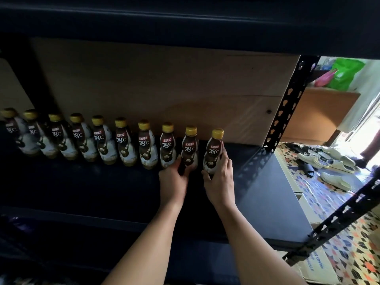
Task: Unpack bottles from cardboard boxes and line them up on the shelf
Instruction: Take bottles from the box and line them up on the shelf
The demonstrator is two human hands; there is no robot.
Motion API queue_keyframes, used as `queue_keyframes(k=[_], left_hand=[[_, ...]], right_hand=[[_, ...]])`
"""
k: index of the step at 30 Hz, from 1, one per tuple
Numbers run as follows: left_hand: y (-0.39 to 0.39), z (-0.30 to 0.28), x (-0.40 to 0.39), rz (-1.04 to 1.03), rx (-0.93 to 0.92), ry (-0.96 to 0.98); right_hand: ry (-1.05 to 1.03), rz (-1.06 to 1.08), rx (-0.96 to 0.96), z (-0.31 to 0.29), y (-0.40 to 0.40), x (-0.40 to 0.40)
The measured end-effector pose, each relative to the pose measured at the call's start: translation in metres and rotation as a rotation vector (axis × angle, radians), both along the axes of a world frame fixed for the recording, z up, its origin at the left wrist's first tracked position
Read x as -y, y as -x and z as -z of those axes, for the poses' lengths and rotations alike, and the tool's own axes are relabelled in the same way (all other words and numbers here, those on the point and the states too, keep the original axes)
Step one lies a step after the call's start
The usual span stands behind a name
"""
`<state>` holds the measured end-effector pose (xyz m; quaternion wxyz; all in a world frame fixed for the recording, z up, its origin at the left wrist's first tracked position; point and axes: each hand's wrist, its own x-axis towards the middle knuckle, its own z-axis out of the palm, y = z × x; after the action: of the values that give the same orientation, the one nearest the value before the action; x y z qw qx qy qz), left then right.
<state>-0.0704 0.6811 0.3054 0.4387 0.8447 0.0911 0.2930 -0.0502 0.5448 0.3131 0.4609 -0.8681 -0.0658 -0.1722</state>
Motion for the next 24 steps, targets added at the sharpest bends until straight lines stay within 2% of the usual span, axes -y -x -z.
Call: queue_keyframes(k=[24], left_hand=[[0.0018, -0.0004, -0.0007, -0.014, 0.017, 0.013]], right_hand=[[0.006, -0.01, 0.007, 0.001, -0.0001, -0.0005]])
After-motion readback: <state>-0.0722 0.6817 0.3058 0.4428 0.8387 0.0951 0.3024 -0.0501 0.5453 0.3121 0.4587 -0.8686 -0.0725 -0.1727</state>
